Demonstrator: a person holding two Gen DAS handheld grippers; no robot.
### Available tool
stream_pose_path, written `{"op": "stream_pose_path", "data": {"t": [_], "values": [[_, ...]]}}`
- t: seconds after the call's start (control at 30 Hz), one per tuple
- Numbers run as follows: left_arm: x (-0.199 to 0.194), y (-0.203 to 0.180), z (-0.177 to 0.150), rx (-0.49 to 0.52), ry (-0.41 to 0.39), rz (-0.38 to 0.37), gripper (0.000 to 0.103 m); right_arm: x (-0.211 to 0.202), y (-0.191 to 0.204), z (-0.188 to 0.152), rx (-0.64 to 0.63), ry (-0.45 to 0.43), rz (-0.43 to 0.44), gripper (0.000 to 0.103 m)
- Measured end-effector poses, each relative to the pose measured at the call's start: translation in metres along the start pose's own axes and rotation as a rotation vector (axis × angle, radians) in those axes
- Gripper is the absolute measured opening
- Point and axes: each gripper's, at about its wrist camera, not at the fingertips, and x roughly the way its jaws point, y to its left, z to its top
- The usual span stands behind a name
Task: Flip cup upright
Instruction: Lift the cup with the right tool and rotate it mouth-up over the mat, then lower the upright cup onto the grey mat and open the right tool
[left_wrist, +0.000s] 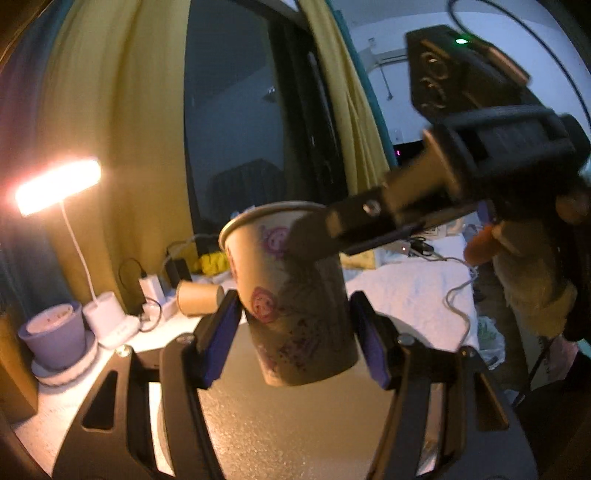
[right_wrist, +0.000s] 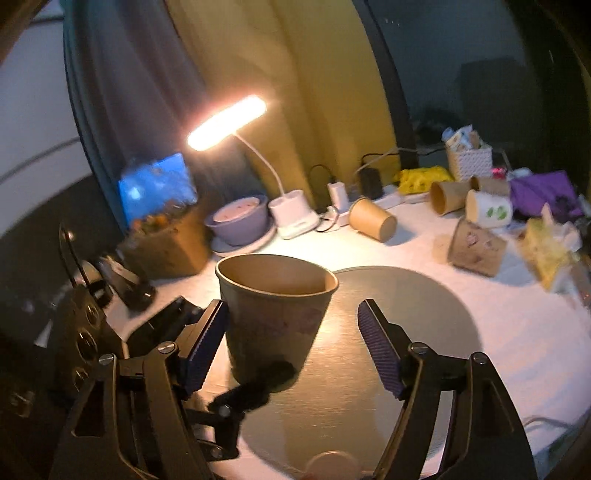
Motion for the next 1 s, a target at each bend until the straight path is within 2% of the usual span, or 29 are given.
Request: {"op": "stream_pose_path", "data": {"t": [0.3, 0.47, 0.5, 0.63, 0.67, 0.73, 0.87, 1.0], "values": [[-0.012, -0.011, 0.001, 0.051, -0.044, 0.001, 0.062, 0.008, -0.003, 0.002, 0.069, 0.037, 0.133, 0.076], [-0.013, -0.012, 0.001, 0.056, -0.049, -0.017, 0.063, 0.015, -0.004, 0.005, 0.068, 0.05, 0.153, 0.076], [-0.012, -0.011, 0.001, 0.052, -0.046, -0.022, 0.064, 0.016, -0.004, 0.005, 0.067, 0.054, 0.152, 0.073], [-0.009, -0.007, 0.0, 0.031, -0.027, -0.031, 0.066, 0.02, -0.005, 0.006, 0.059, 0.058, 0.144, 0.071], [-0.007, -0.007, 0.0, 0.03, -0.018, -0.034, 0.067, 0.021, -0.006, 0.007, 0.055, 0.054, 0.133, 0.071], [0.0, -0.004, -0.001, 0.019, 0.018, -0.05, 0.076, 0.023, -0.008, 0.009, 0.05, 0.043, 0.105, 0.071], [0.008, 0.004, -0.004, -0.044, 0.073, -0.062, 0.078, 0.028, -0.013, 0.015, 0.005, -0.011, -0.025, 0.071], [0.023, 0.029, -0.009, -0.192, 0.161, -0.059, 0.078, 0.038, -0.018, 0.019, -0.047, -0.057, -0.165, 0.071]]}}
